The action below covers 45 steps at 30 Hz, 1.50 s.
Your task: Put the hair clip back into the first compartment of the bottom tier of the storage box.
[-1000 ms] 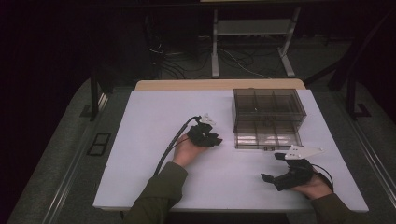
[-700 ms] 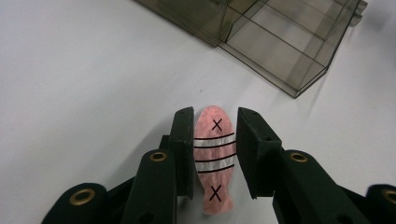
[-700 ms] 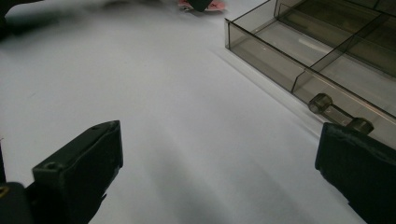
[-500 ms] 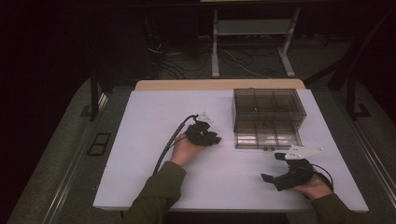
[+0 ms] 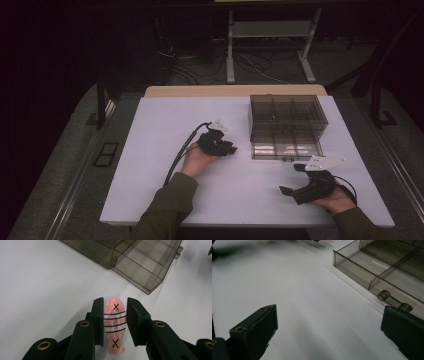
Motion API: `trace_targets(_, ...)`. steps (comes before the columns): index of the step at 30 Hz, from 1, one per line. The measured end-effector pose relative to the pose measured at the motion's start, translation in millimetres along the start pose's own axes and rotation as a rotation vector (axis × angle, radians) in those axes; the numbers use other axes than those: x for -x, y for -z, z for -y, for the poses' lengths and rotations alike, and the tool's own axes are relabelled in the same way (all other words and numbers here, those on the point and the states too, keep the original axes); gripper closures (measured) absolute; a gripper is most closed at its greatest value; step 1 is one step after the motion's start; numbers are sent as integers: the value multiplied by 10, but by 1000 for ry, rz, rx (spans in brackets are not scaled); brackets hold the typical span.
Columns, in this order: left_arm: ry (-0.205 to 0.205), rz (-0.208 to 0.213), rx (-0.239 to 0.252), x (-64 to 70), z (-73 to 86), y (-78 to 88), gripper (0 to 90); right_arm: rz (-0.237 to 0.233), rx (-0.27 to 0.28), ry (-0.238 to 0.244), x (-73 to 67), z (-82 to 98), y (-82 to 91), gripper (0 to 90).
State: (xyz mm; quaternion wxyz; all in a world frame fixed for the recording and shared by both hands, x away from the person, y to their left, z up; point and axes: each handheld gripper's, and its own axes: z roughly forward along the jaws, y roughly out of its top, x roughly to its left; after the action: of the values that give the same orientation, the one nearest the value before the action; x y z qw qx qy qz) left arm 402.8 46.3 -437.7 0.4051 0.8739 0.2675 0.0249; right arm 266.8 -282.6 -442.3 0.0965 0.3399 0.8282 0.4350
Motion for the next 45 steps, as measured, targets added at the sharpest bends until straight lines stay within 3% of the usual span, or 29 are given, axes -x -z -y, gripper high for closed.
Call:
trace_targets(20, -32, 34, 13, 71, -46, 42, 677, -3, 1, 1, -1, -1, -4, 3)
trace_targets(38, -36, 57, 26, 161, -88, 77, 677, -5, -1, 4, 1, -3, -1, 3)
trace_targets(45, -65, 68, 28, 214, -132, 88, 677, -5, -1, 5, 0, -3, -3, 3)
